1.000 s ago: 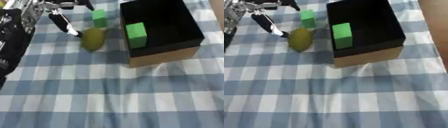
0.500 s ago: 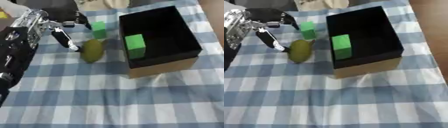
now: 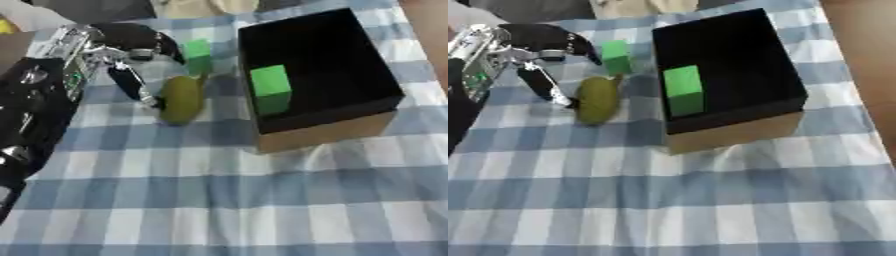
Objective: Pick up objects on the table and place them in the box.
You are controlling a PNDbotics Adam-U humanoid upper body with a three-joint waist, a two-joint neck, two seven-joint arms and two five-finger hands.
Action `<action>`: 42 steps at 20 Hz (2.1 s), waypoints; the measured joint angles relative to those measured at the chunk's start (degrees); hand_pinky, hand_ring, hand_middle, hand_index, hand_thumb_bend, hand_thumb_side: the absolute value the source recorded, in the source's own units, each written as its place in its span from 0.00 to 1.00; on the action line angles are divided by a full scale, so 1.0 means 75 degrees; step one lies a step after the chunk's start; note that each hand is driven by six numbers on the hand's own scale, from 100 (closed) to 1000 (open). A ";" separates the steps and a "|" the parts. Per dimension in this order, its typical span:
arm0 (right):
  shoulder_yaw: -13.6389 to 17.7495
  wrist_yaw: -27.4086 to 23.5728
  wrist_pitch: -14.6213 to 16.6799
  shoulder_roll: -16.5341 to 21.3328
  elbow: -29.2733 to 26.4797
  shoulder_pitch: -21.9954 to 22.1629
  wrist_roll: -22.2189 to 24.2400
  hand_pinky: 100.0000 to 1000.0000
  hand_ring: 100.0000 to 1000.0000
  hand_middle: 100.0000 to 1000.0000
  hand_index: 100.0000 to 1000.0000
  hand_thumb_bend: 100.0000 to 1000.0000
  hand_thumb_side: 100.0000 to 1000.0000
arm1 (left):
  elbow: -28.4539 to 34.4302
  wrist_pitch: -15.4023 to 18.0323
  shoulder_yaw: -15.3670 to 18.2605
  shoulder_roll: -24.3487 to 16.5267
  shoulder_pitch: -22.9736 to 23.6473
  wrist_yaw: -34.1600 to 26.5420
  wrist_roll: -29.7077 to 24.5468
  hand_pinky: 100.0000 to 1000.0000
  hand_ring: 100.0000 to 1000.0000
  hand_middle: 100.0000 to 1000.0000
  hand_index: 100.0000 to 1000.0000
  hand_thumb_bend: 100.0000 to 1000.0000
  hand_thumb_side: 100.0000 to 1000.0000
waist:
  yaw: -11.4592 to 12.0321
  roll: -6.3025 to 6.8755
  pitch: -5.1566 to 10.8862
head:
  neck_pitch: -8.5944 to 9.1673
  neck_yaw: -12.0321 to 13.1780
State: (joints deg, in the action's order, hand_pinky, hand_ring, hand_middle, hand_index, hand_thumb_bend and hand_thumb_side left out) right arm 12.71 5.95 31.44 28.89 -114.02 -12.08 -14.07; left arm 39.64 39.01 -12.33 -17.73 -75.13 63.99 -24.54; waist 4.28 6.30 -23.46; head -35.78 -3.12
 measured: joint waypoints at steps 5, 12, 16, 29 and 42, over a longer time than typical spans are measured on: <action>0.0002 0.0000 -0.0037 -0.0048 0.0000 0.0000 -0.0021 0.92 1.00 0.41 0.90 0.00 0.41 | -0.0051 -0.0304 -0.0116 0.0033 0.0047 -0.0507 -0.0304 0.83 0.80 0.77 0.87 0.32 0.02 | -0.0005 0.0000 0.0000 | -0.0055 0.0003; 0.0016 0.0000 -0.0089 -0.0053 0.0000 -0.0001 -0.0028 0.92 1.00 0.41 0.90 0.00 0.41 | -0.0044 -0.0674 -0.0203 0.0071 0.0080 -0.1120 -0.0674 0.78 0.72 0.61 0.72 0.09 0.00 | -0.0018 0.0000 0.0000 | -0.0099 0.0016; 0.0039 0.0000 -0.0144 -0.0053 0.0000 0.0002 -0.0052 0.92 1.00 0.41 0.90 0.00 0.41 | 0.0048 -0.0732 -0.0202 0.0088 0.0088 -0.1396 -0.0732 0.74 0.64 0.51 0.63 0.00 0.03 | -0.0028 0.0000 0.0000 | -0.0172 0.0024; 0.0041 -0.0109 -0.0322 -0.0053 0.0000 0.0108 -0.0045 0.93 1.00 0.41 0.90 0.00 0.41 | 0.0564 -0.0321 -0.0107 -0.0238 0.0102 -0.2008 -0.0321 0.67 0.57 0.45 0.55 0.00 0.09 | 0.0037 0.0000 0.0011 | -0.0382 -0.0011; 0.0050 -0.0208 -0.0345 -0.0040 0.0000 0.0143 -0.0072 0.92 1.00 0.42 0.90 0.00 0.41 | 0.1298 -0.0230 0.0017 -0.0367 -0.0056 -0.2838 -0.0231 0.65 0.54 0.40 0.51 0.00 0.11 | 0.0046 0.0000 0.0167 | -0.0462 -0.0072</action>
State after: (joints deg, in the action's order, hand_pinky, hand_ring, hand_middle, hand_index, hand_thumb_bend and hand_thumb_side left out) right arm 13.08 4.39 28.85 28.59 -114.02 -11.01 -14.61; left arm 49.38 37.28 -12.21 -20.49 -75.55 42.70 -26.27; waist 4.62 6.30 -22.21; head -39.24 -3.66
